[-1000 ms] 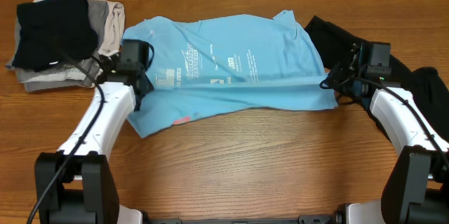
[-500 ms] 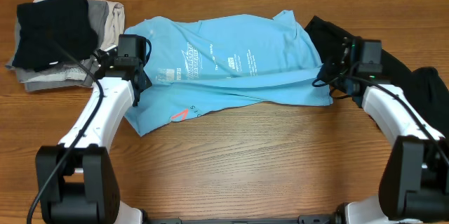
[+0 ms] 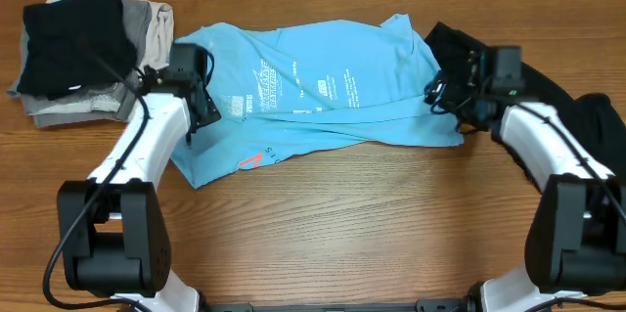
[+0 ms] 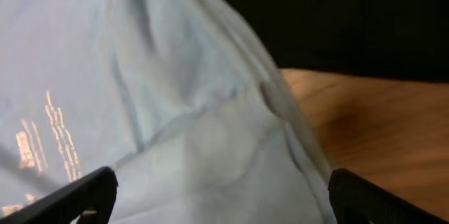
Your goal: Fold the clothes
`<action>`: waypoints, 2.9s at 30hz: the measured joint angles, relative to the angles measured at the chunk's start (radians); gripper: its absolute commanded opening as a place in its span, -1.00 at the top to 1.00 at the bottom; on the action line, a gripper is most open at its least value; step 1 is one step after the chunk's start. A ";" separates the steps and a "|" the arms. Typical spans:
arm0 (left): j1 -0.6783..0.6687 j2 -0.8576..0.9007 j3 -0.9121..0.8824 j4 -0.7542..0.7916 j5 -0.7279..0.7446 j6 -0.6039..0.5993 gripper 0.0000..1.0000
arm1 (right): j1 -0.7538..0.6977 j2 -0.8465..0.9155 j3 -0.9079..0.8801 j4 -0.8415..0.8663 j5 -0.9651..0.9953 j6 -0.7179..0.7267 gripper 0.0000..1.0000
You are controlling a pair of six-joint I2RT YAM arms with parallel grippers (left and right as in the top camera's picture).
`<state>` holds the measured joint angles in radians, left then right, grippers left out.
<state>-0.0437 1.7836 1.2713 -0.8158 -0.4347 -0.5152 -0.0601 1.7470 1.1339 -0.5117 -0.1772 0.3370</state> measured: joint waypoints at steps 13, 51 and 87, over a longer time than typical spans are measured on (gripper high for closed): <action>-0.003 -0.003 0.571 -0.599 0.297 0.049 -1.00 | -0.025 -0.275 0.246 -0.575 -0.027 0.025 -1.00; -0.217 -0.205 -0.258 -0.212 0.293 -0.195 -0.68 | -0.025 -0.383 -0.158 -0.339 -0.028 0.081 -1.00; -0.004 -0.076 -0.338 0.035 0.364 -0.213 0.10 | -0.025 -0.266 -0.160 -0.301 -0.028 0.081 -1.00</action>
<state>-0.0475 1.7081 0.9337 -0.7803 -0.0704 -0.7284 -0.0853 1.4815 0.9741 -0.8127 -0.2054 0.4183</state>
